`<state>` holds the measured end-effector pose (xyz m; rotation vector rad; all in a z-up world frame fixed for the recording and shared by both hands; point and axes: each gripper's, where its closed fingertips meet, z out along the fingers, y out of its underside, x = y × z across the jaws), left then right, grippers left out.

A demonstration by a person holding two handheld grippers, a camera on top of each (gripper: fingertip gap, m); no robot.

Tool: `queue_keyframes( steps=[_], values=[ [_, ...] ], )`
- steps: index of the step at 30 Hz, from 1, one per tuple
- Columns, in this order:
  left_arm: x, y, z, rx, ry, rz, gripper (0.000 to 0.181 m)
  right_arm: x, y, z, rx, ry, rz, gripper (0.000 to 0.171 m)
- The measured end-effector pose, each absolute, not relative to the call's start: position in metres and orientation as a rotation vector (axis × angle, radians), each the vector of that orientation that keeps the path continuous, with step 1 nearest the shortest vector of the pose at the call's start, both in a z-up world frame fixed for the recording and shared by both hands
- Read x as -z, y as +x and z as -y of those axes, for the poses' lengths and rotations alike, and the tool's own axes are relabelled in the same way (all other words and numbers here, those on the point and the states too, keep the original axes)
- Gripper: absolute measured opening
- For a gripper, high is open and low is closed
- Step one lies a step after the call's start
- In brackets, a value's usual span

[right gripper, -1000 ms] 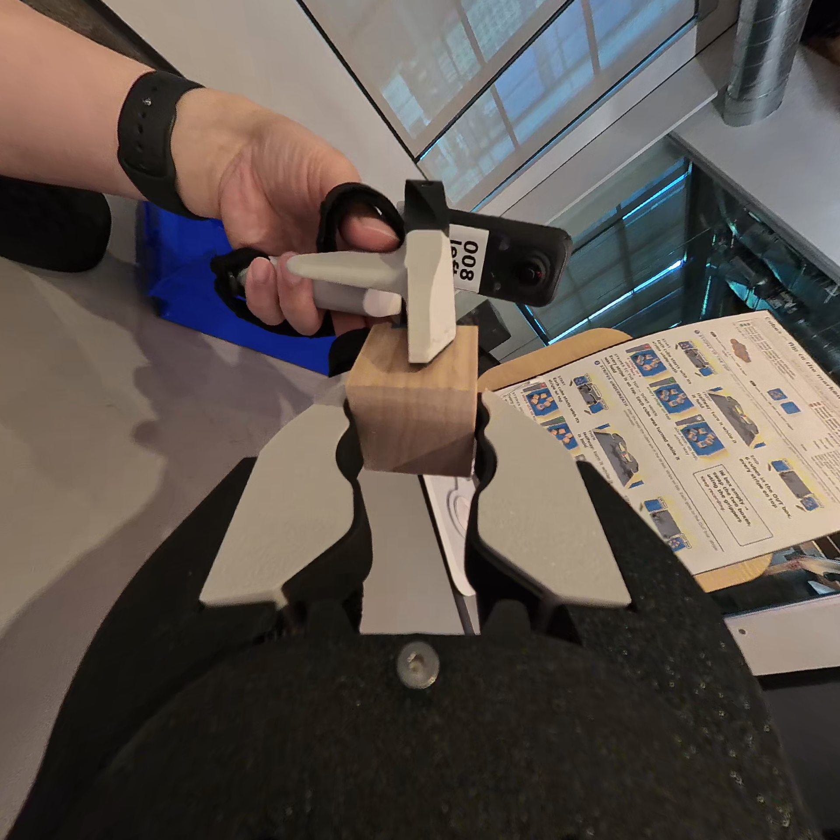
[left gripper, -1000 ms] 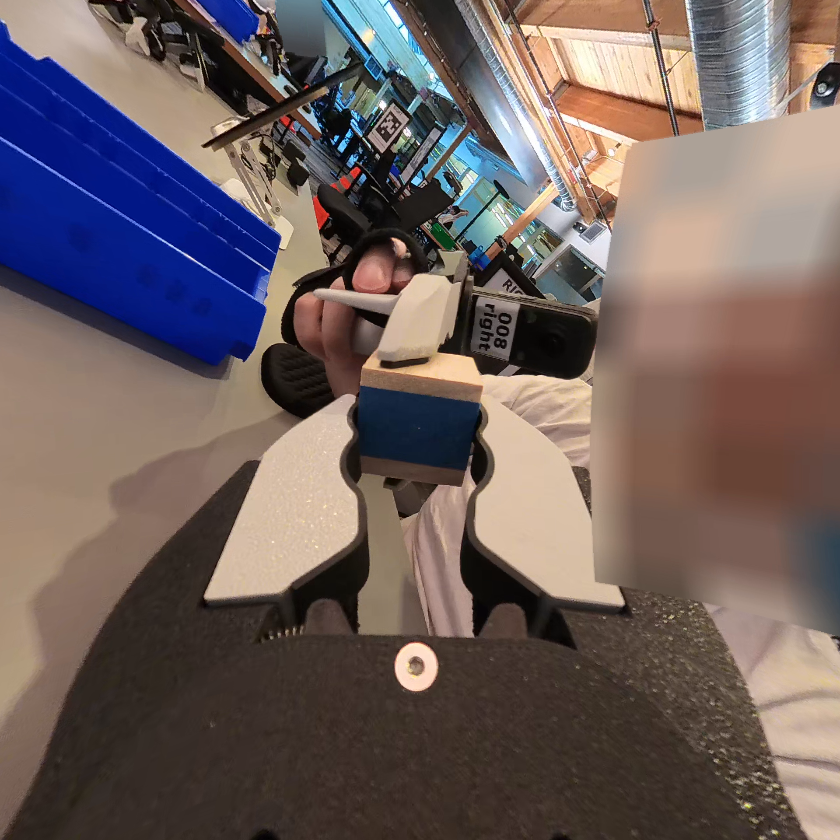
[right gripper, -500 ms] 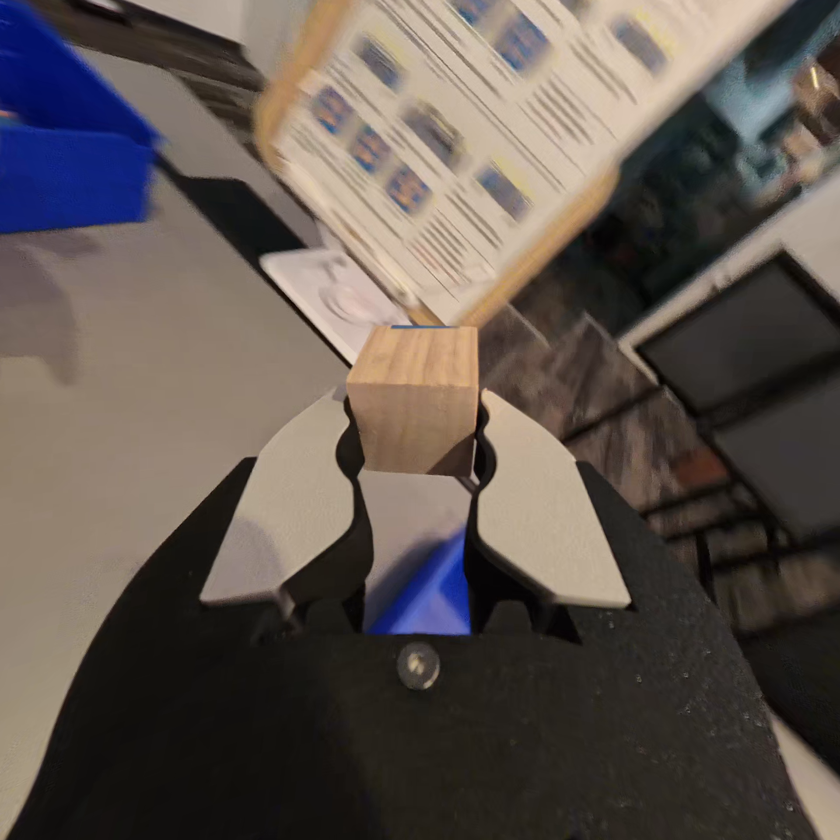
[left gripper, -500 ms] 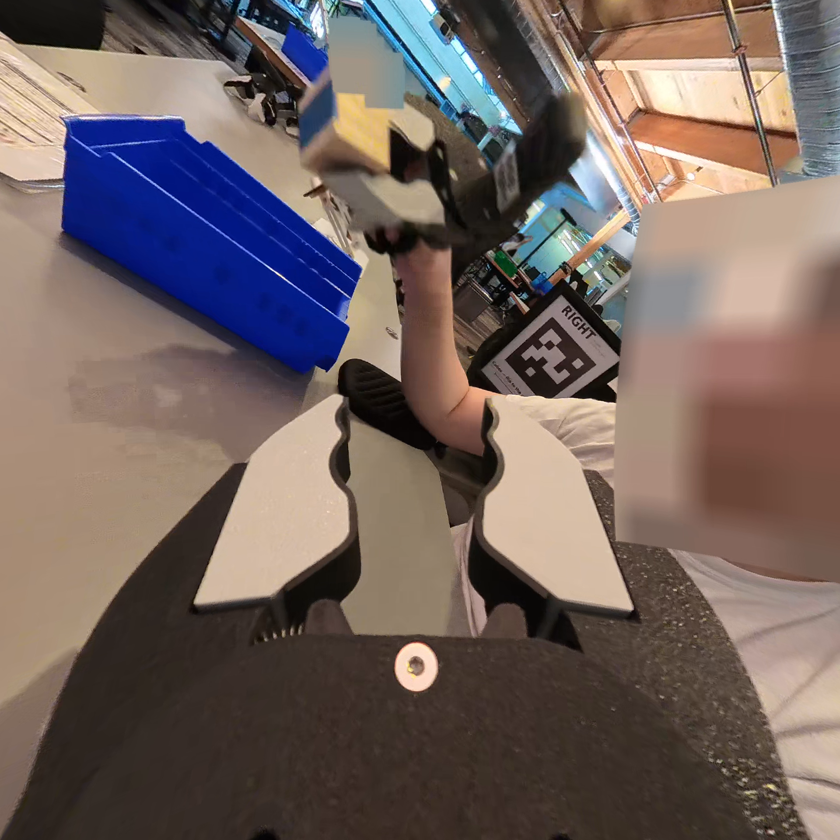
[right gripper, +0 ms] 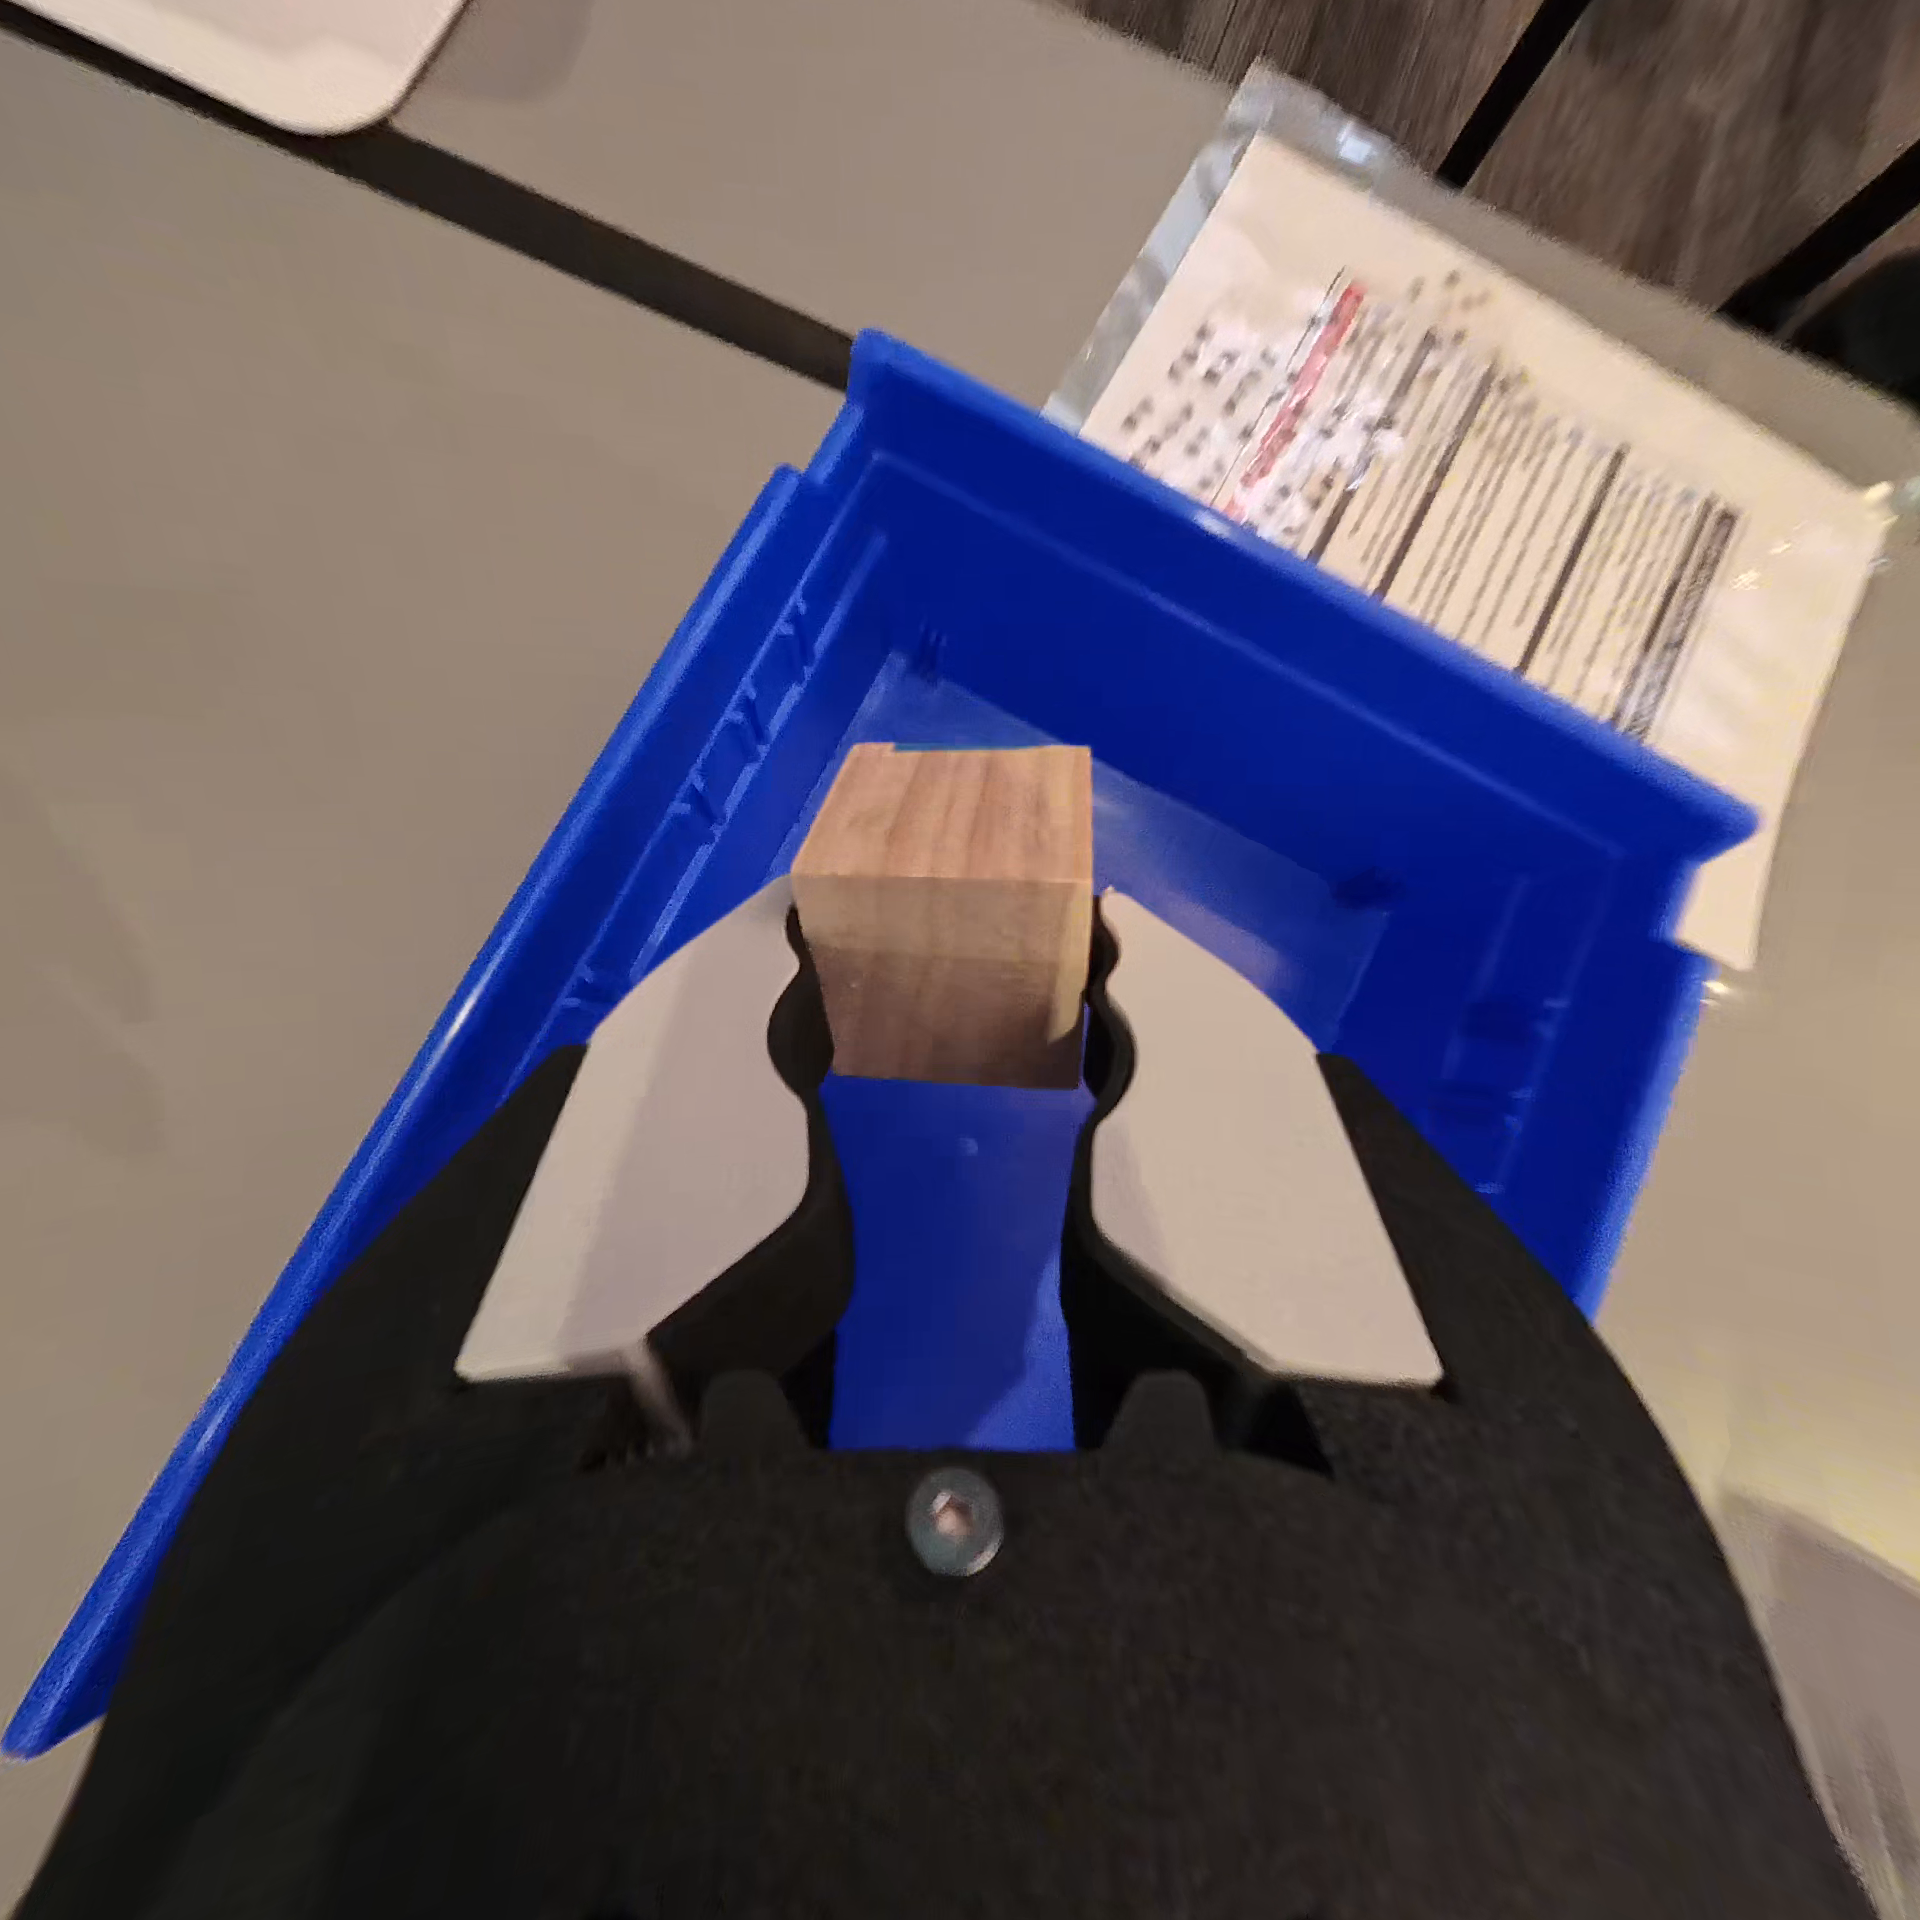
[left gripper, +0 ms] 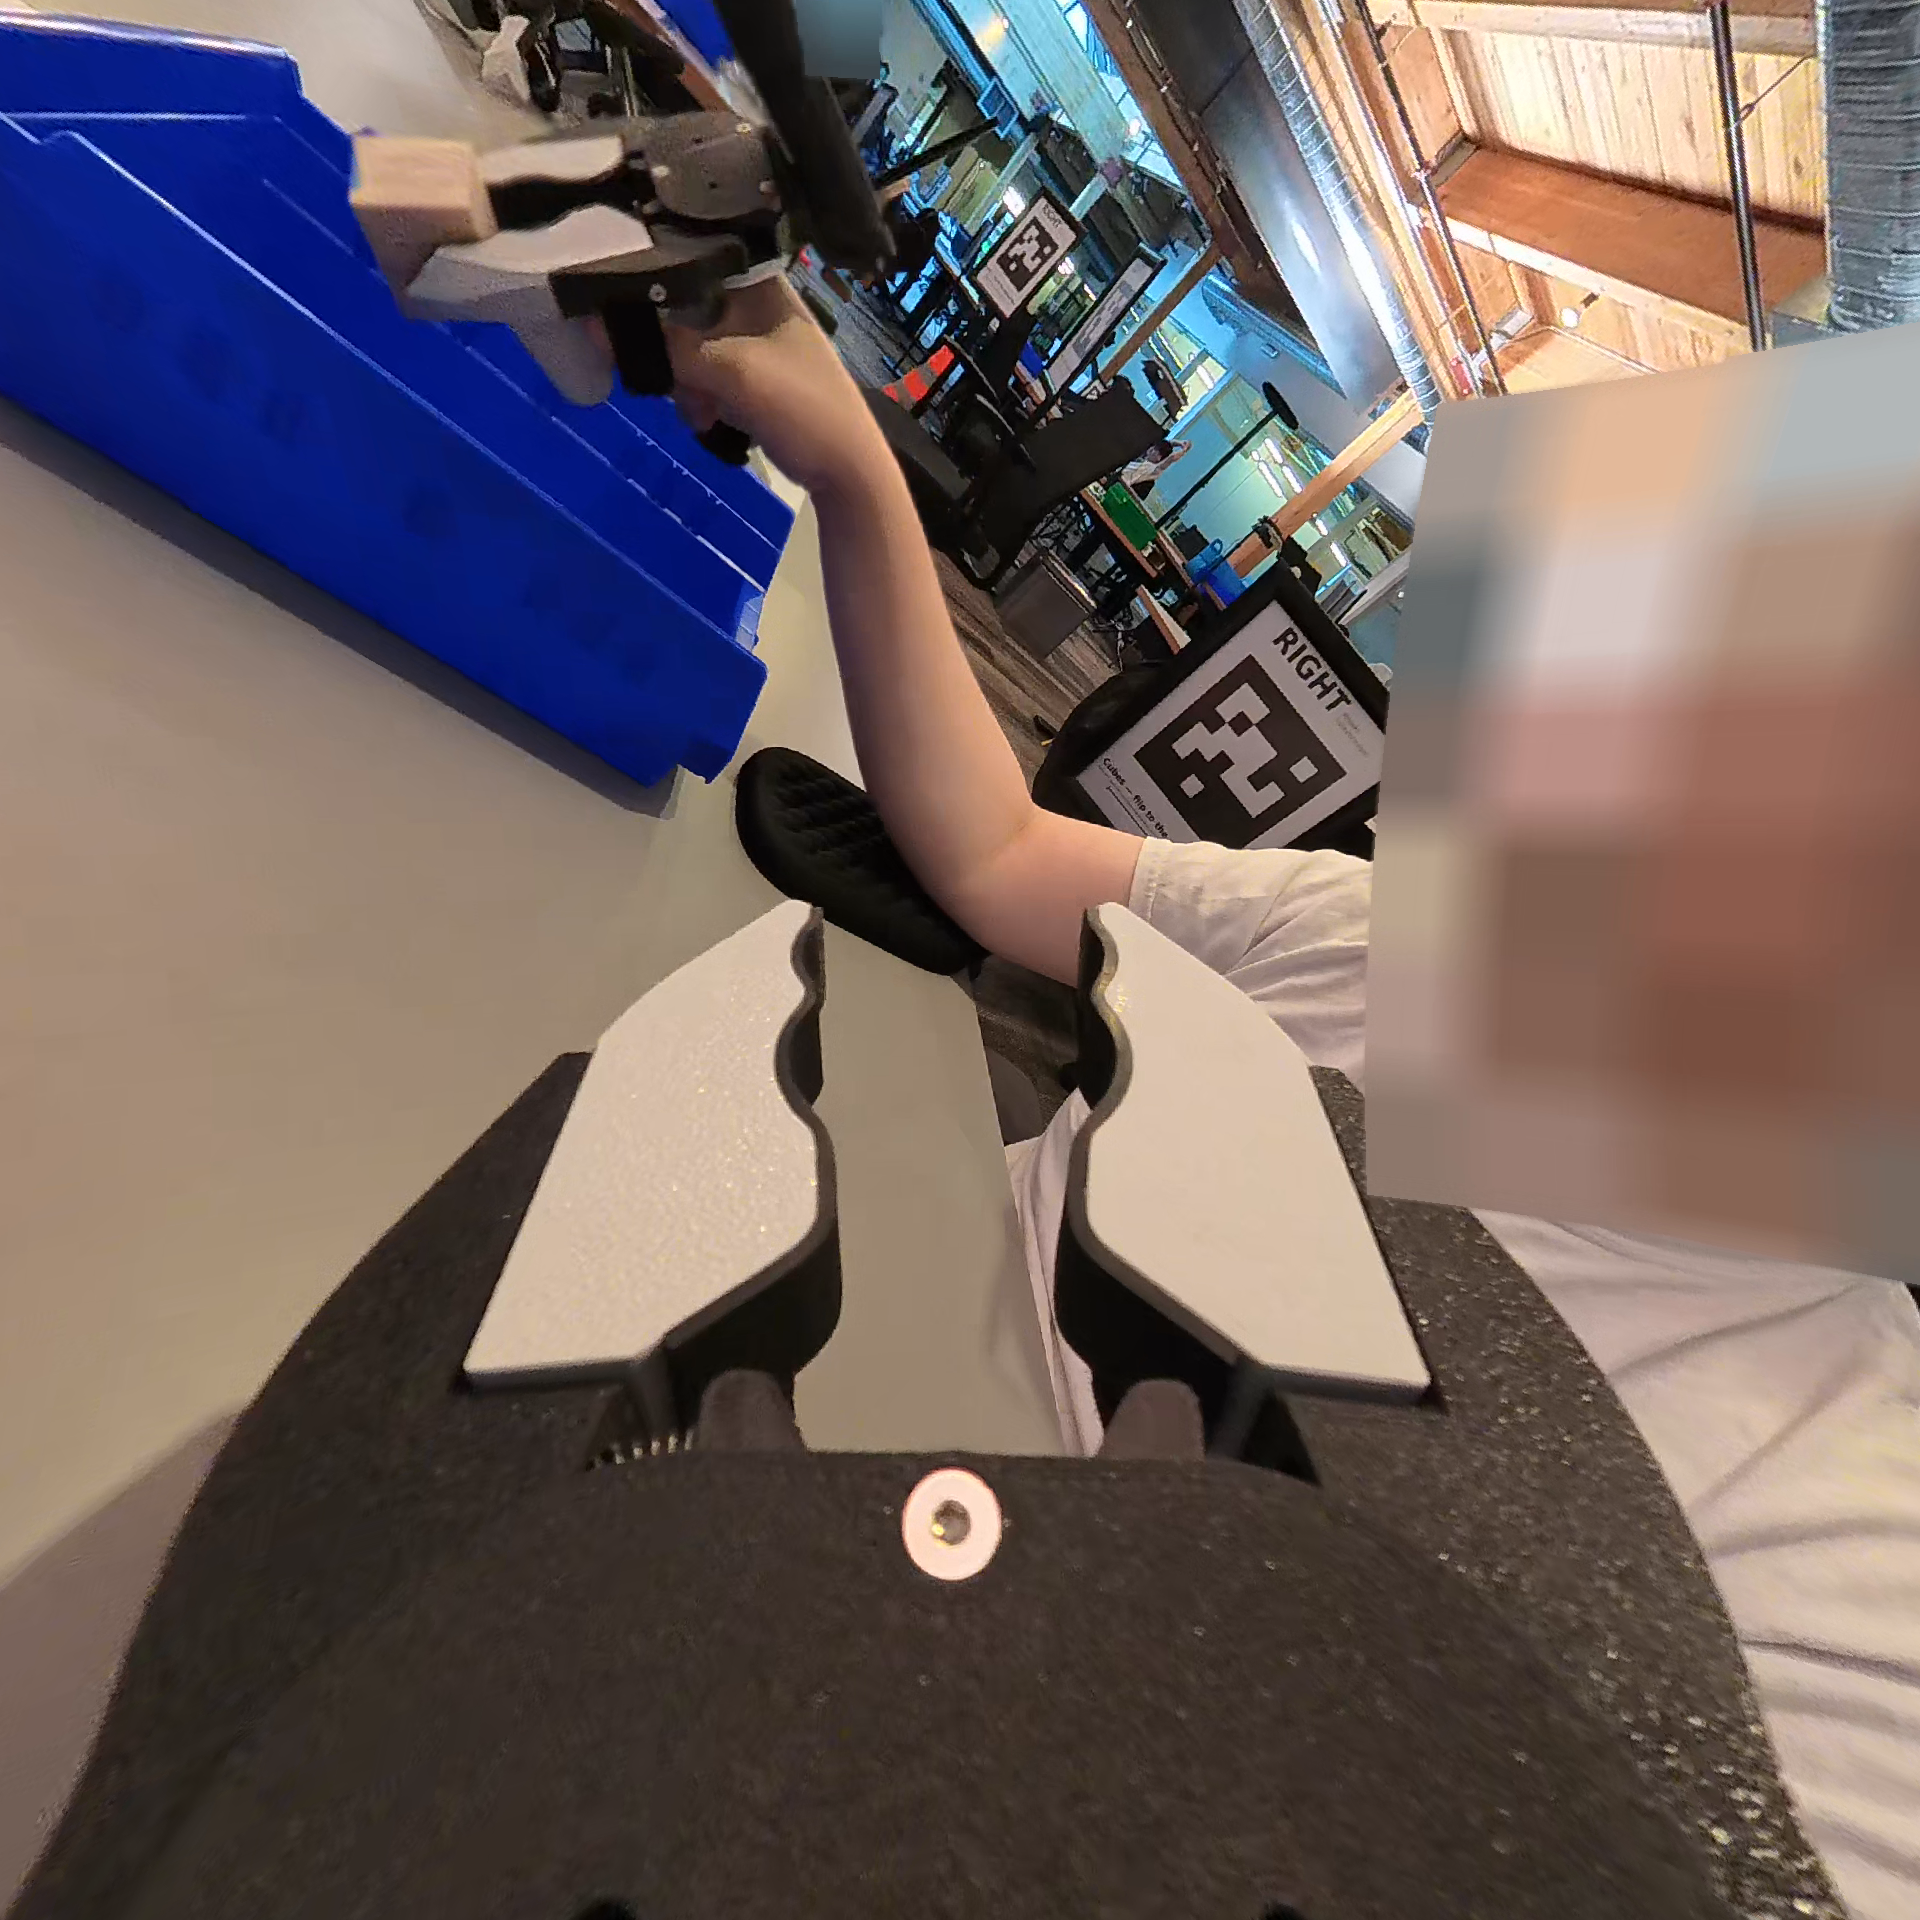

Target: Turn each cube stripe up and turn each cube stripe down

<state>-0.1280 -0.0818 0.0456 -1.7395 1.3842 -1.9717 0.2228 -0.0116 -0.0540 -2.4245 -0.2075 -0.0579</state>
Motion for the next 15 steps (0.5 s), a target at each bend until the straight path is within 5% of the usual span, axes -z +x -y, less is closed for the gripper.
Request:
queue_keyframes(
  steps=[1, 15],
  values=[
    [-0.045, -0.127, 0.082, 1.975, -1.741, -1.385, 0.046, 0.061, 0.22, 0.011, 0.041, -2.452, 0.209, 0.047],
    [-0.045, -0.124, 0.089, 1.977, -1.747, -1.418, 0.045, 0.106, 0.199, 0.005, -0.032, -2.632, 0.273, 0.047]
  ],
)
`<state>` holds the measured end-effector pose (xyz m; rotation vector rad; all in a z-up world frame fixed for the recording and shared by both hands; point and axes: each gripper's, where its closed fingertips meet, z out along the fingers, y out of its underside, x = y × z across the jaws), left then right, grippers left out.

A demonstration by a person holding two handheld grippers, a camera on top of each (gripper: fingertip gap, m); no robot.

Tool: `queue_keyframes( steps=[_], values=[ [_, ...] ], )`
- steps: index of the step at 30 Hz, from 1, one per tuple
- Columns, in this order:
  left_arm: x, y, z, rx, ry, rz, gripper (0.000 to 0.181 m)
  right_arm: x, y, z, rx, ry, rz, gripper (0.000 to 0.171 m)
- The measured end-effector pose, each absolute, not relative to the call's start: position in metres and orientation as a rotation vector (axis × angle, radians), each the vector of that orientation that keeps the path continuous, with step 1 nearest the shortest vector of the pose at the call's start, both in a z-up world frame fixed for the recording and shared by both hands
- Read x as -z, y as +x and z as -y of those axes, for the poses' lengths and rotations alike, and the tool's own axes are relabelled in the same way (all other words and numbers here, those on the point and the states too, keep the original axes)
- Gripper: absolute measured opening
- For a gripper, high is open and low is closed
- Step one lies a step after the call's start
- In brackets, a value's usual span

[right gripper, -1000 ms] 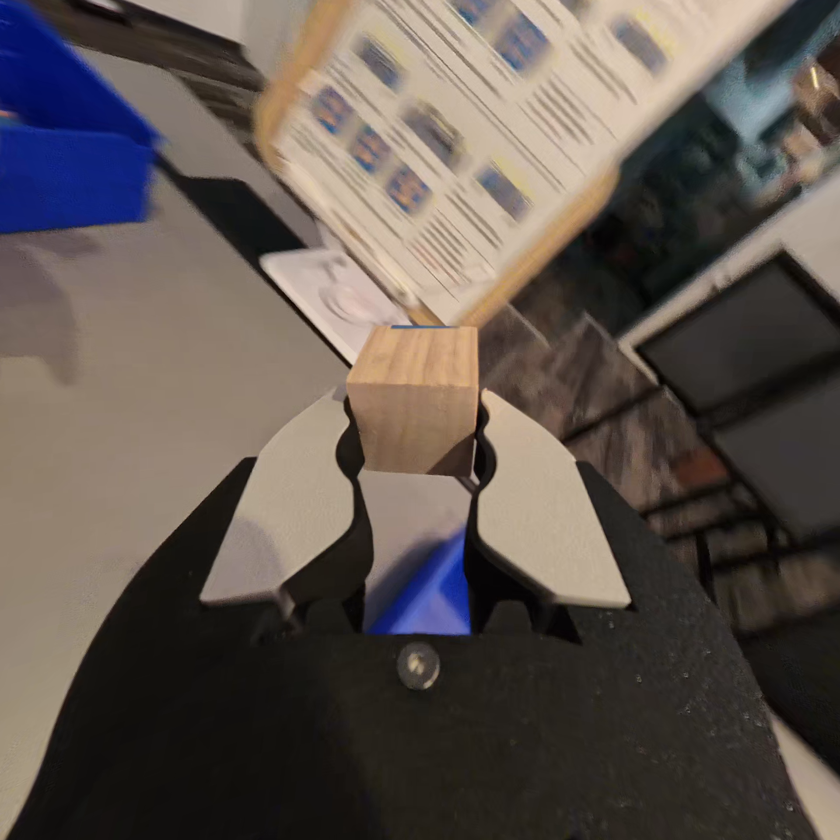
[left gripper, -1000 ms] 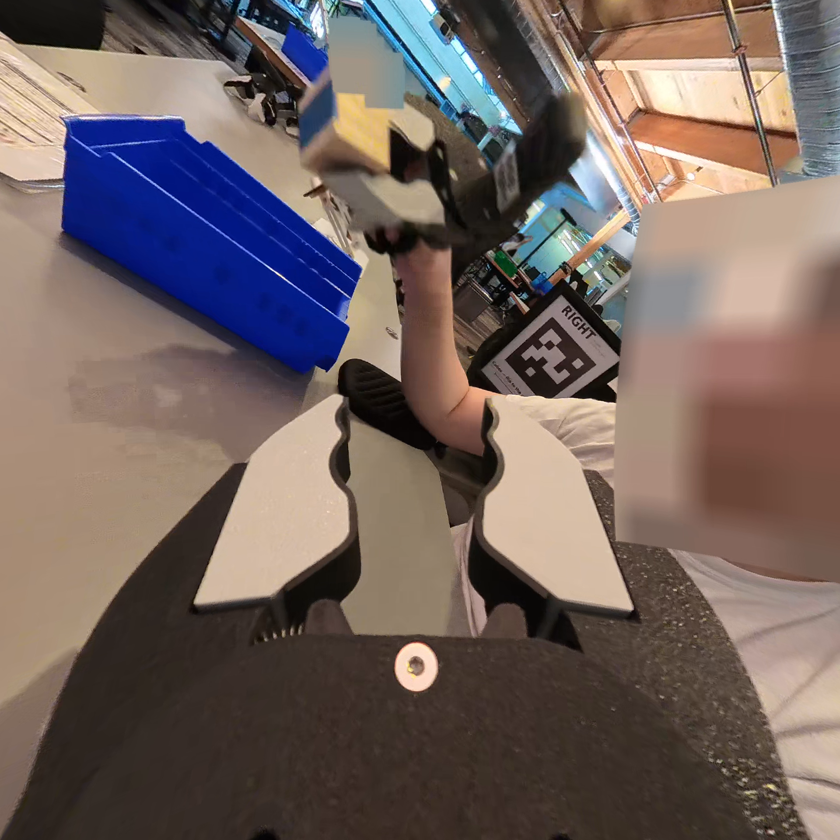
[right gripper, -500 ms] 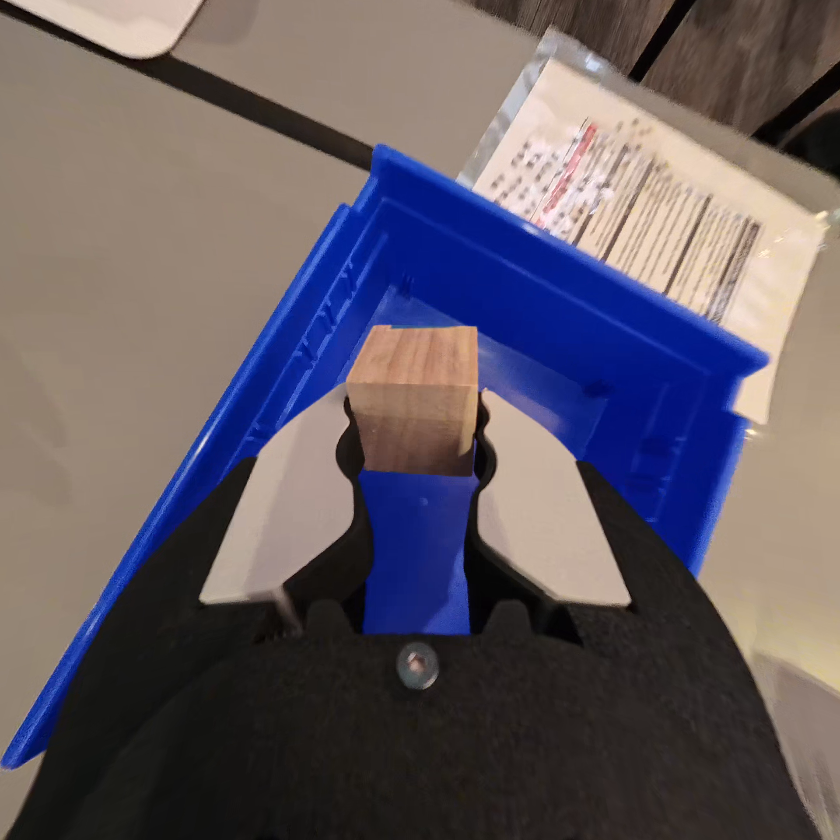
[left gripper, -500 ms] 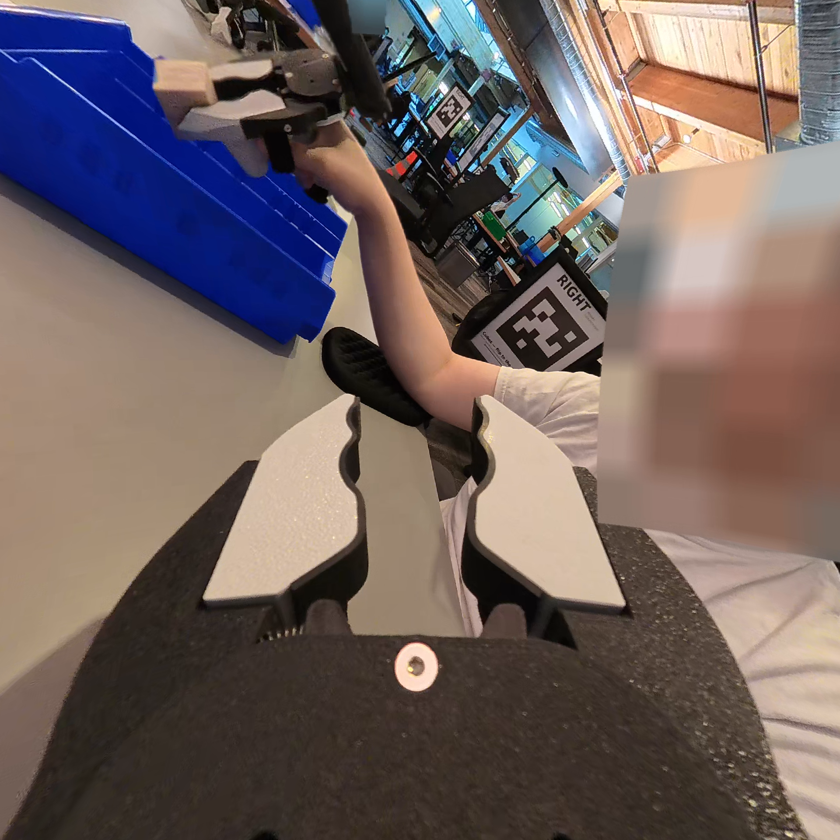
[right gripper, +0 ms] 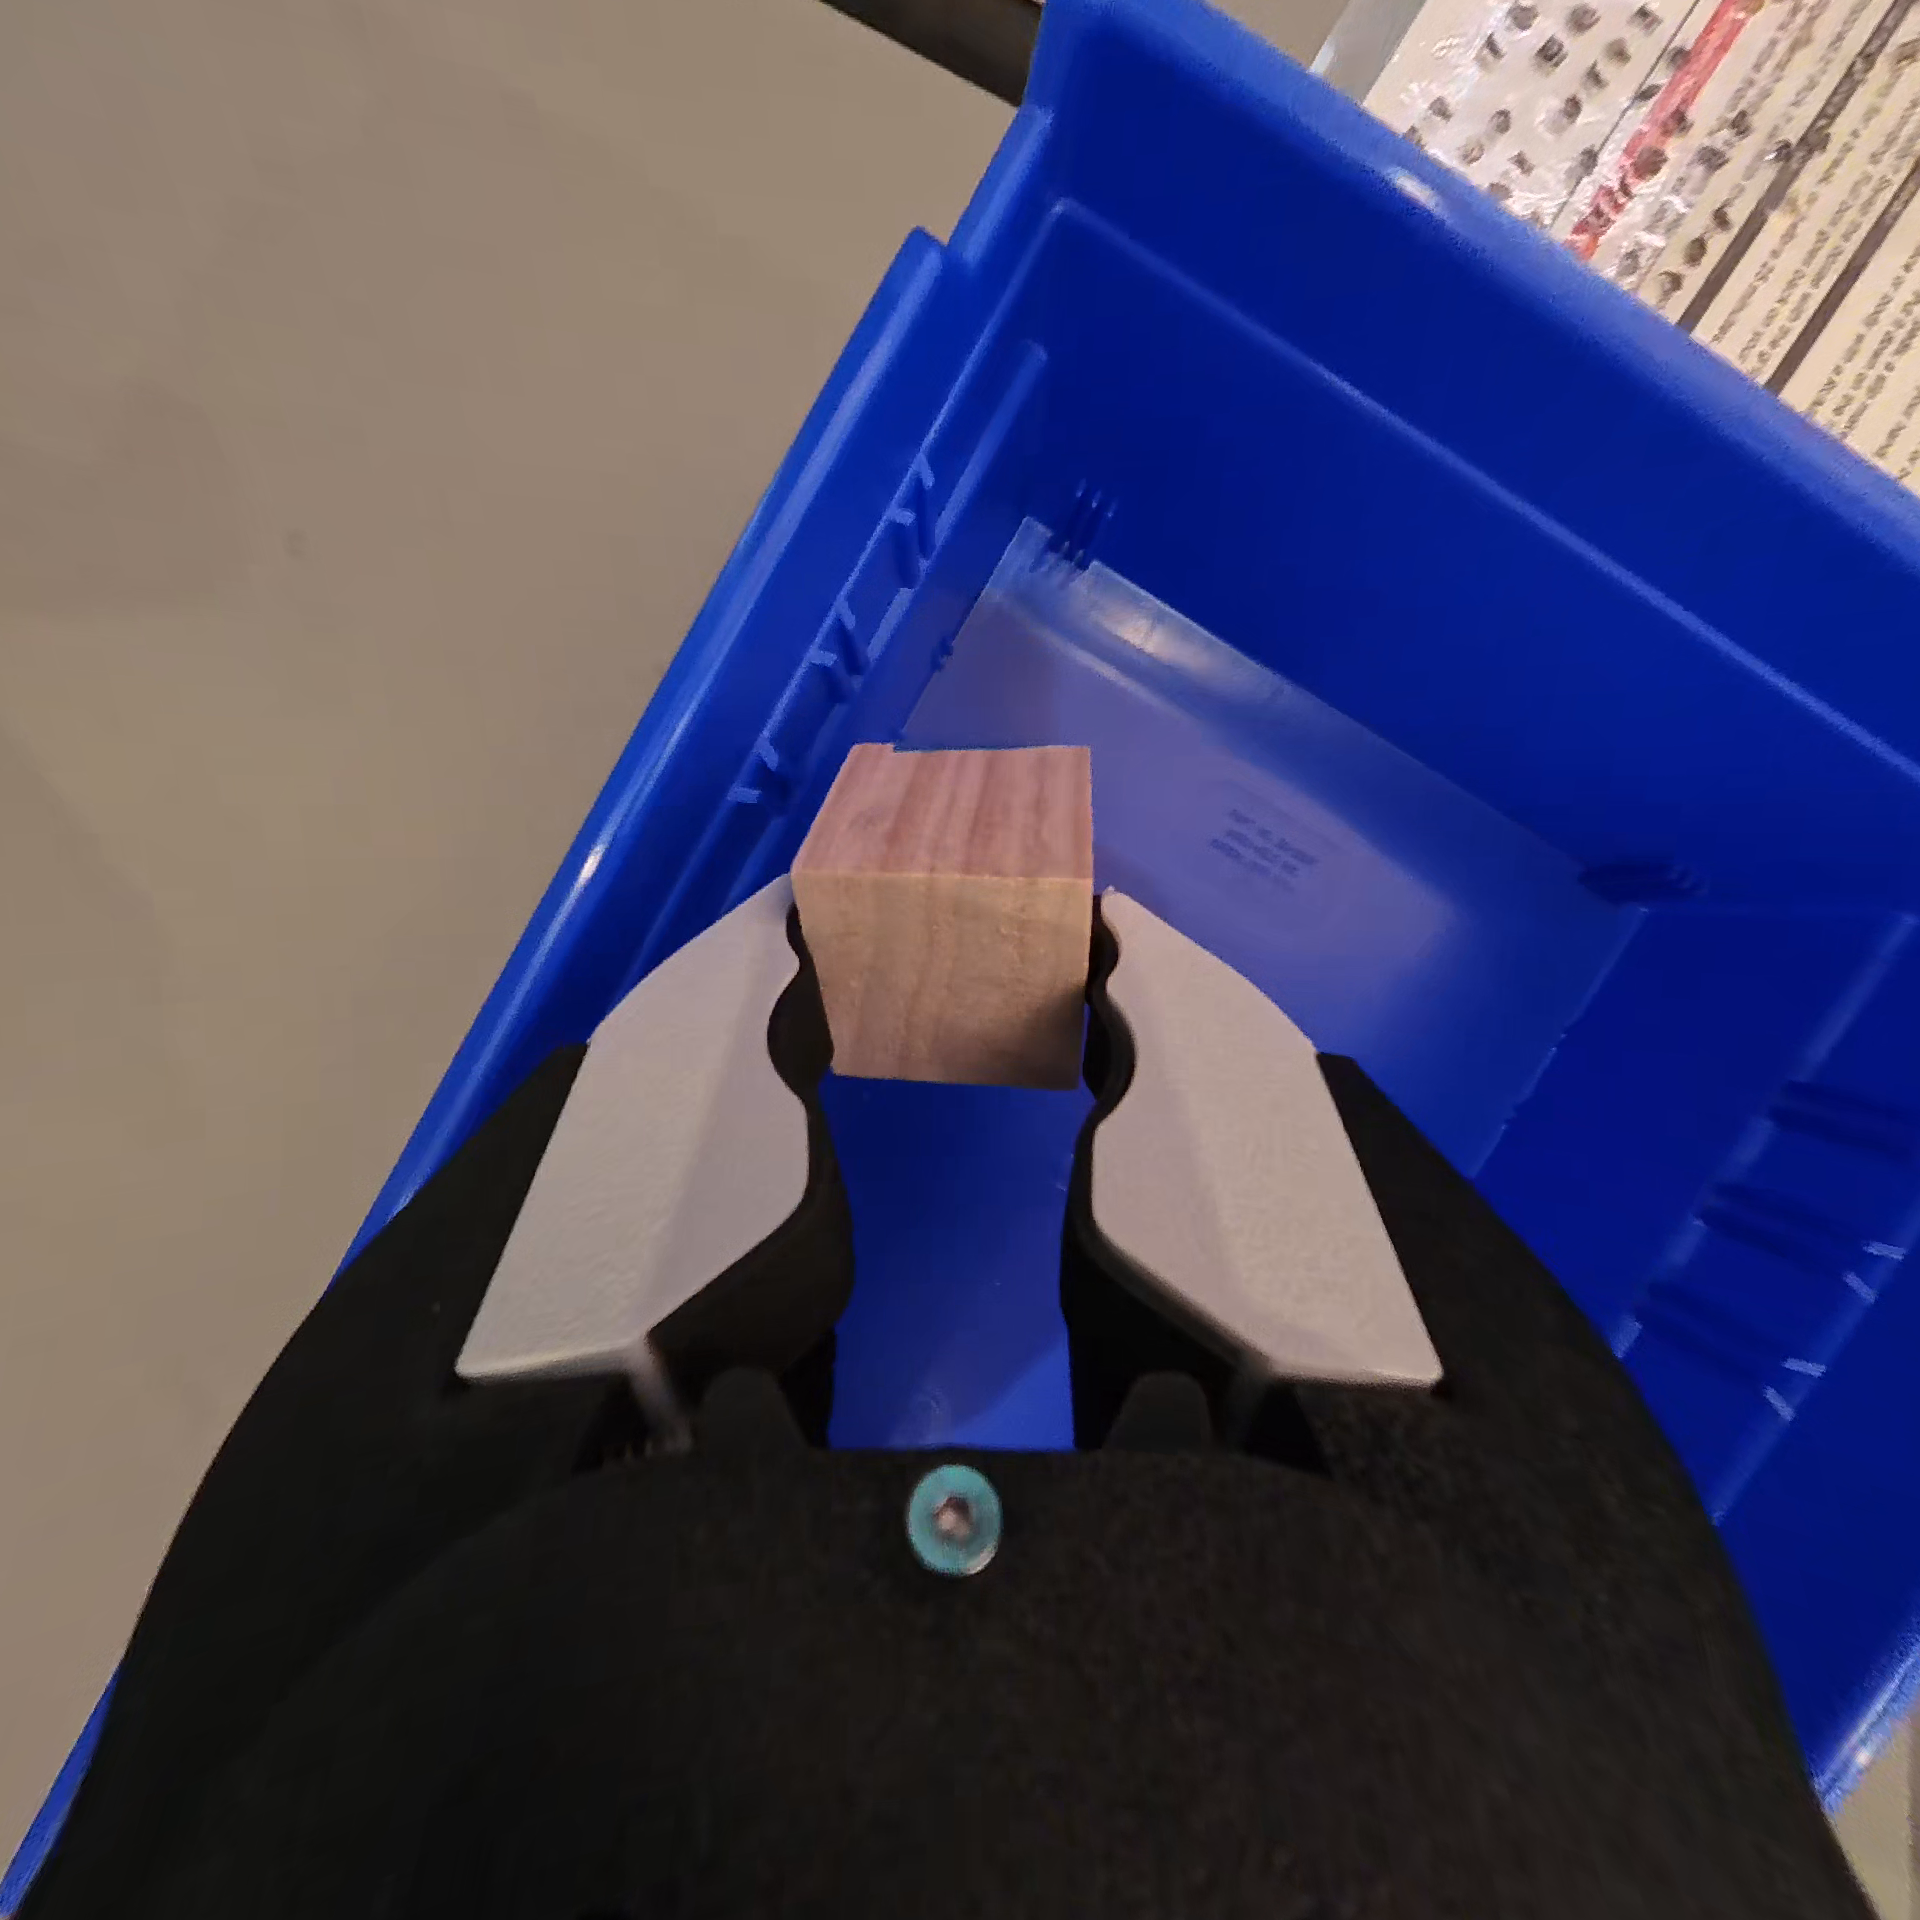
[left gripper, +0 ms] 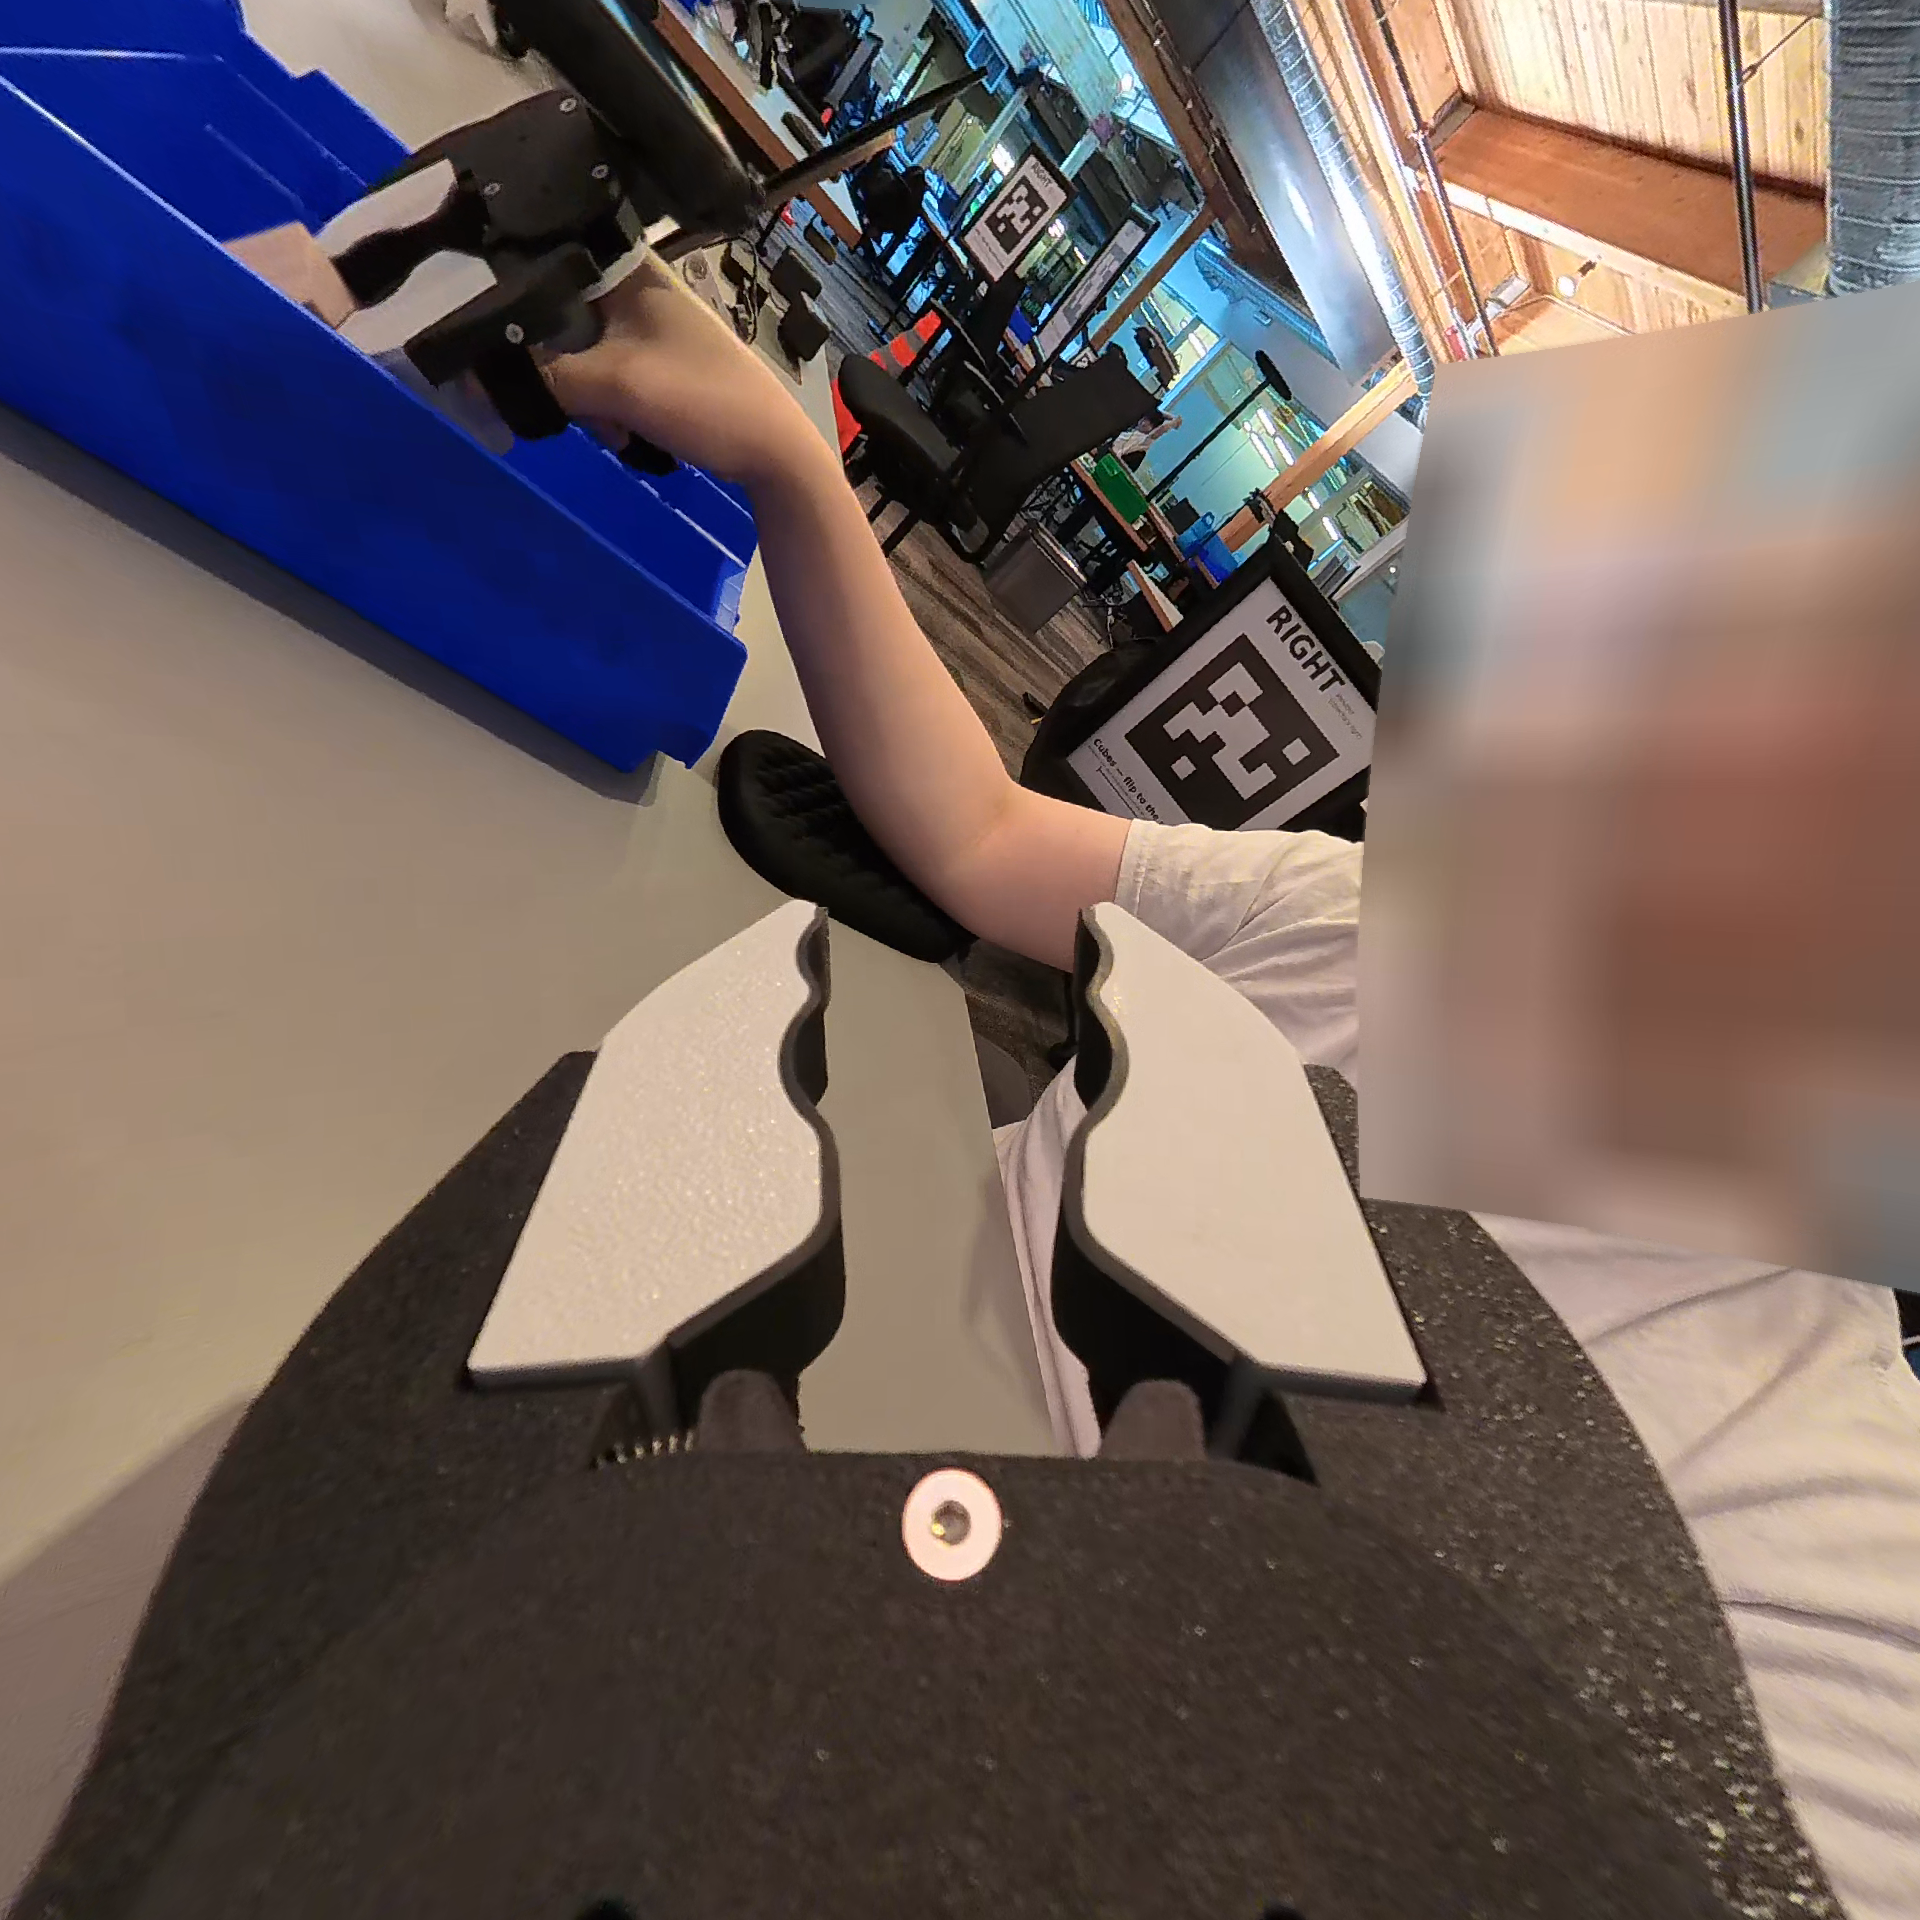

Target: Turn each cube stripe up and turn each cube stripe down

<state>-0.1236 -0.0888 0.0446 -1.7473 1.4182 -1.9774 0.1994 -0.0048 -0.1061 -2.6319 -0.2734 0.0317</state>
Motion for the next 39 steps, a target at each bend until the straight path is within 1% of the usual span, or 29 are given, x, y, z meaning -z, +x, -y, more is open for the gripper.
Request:
queue_keyframes(
  steps=[10, 27, 39],
  values=[
    [-0.043, -0.123, 0.091, 1.987, -1.756, -1.43, 0.044, 0.118, 0.197, -0.001, -0.044, -2.669, 0.261, 0.047],
    [-0.036, -0.12, 0.098, 1.962, -1.788, -1.485, 0.044, 0.13, 0.207, -0.017, -0.038, -2.685, 0.048, 0.047],
    [-0.032, -0.123, 0.102, 1.964, -1.804, -1.537, 0.044, 0.145, 0.212, -0.013, -0.004, -2.767, 0.277, 0.047]
  ],
)
